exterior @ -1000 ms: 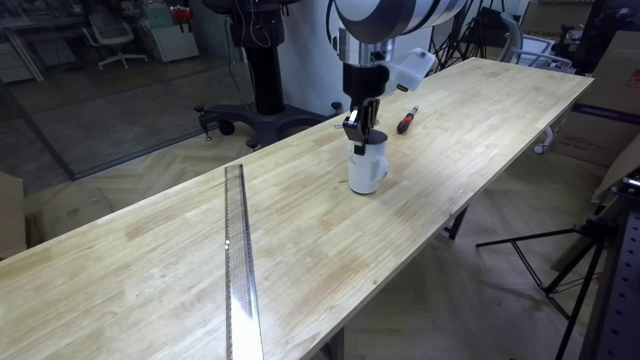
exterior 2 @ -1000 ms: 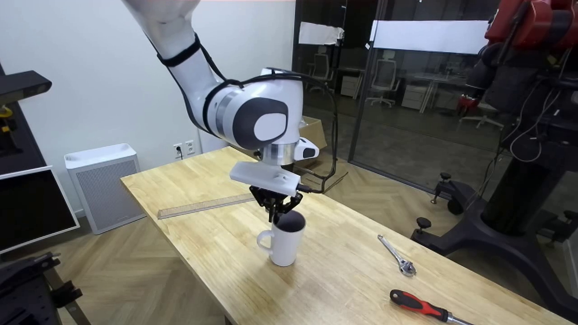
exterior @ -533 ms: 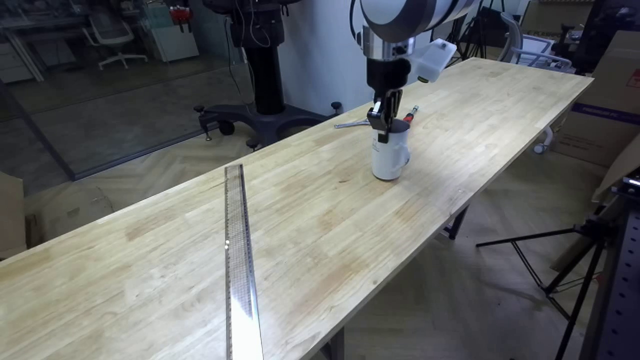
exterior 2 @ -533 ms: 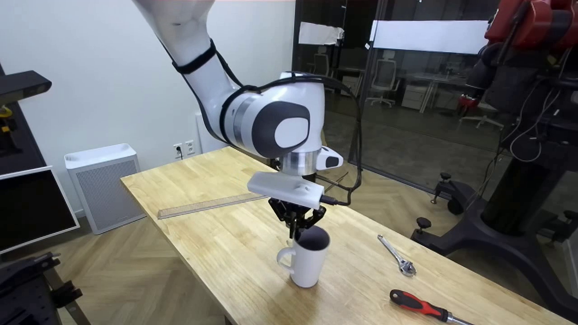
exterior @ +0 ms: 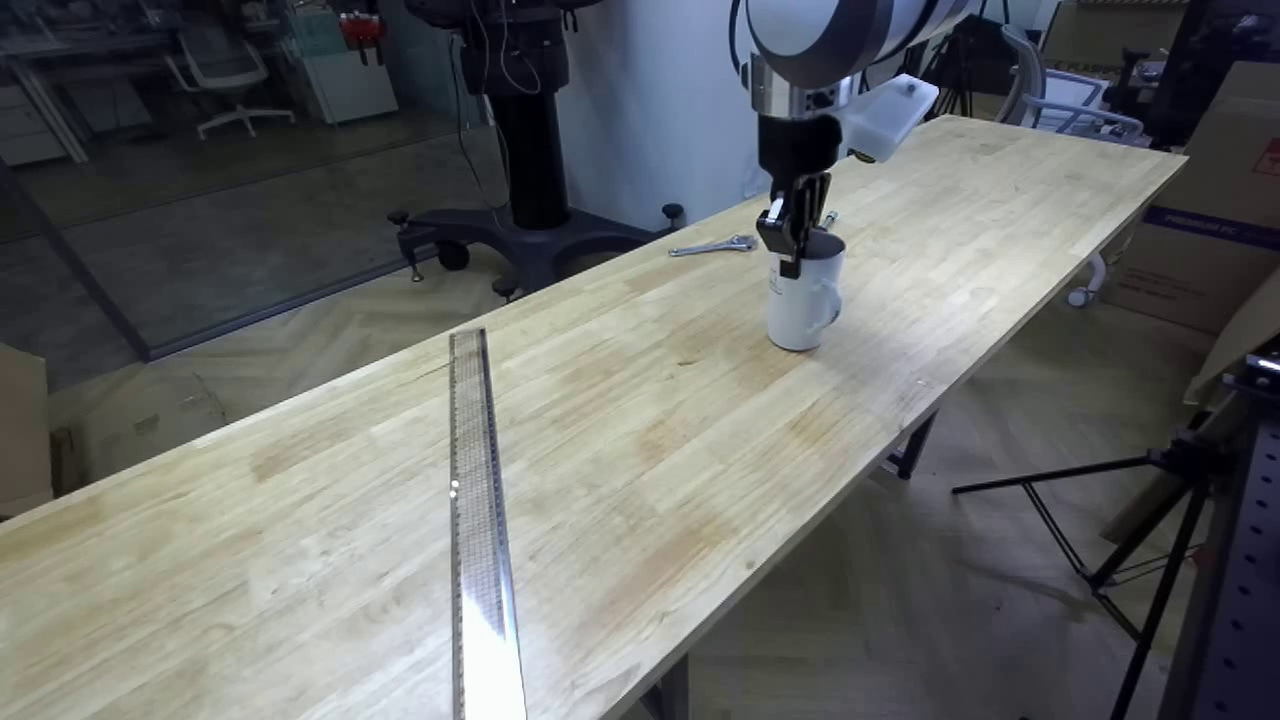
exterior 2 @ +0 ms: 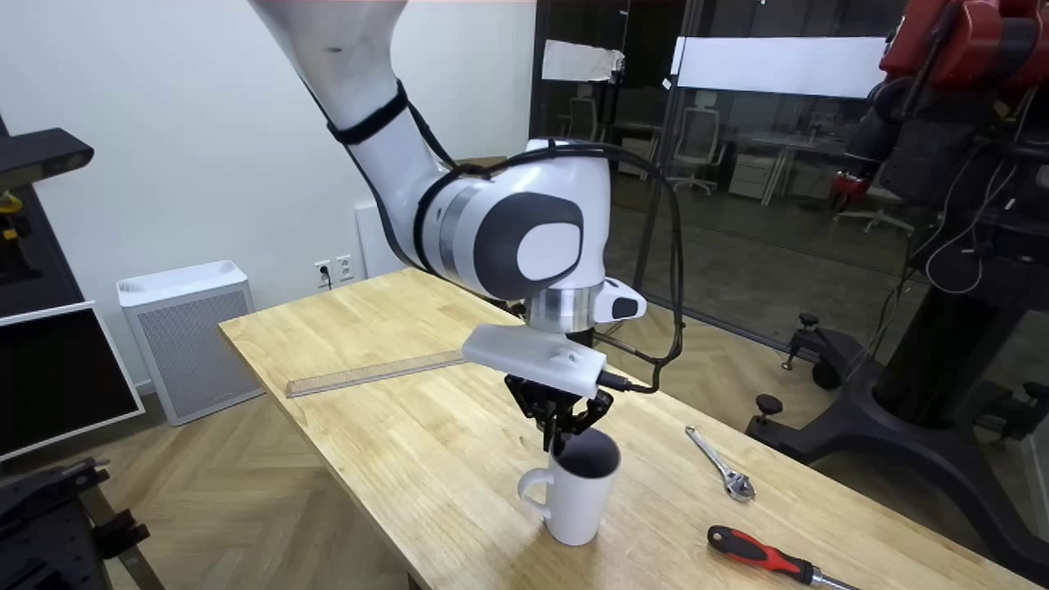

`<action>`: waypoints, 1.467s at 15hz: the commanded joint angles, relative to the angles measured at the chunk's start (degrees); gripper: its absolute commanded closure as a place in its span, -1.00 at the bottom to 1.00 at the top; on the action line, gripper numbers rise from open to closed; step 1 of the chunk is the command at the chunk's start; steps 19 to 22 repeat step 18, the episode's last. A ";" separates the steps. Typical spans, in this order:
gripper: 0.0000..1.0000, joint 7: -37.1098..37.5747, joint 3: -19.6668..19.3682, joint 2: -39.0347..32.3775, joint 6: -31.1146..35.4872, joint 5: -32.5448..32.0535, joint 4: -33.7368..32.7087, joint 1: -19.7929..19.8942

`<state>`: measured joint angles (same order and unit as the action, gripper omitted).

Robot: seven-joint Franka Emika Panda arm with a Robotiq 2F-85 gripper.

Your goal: Move the mug to the right

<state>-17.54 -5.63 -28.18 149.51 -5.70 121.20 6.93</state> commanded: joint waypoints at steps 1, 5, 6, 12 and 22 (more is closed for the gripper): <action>0.17 2.63 0.24 0.74 -1.31 -0.33 -1.04 0.56; -0.38 3.61 -0.23 2.63 -0.72 -0.83 -0.27 0.32; -0.50 4.07 -0.45 3.50 -0.71 -1.05 0.15 0.11; -1.00 6.77 -0.33 10.54 -5.80 -0.24 2.46 -0.39; -1.00 11.80 -0.18 17.00 -18.73 1.00 3.37 -0.96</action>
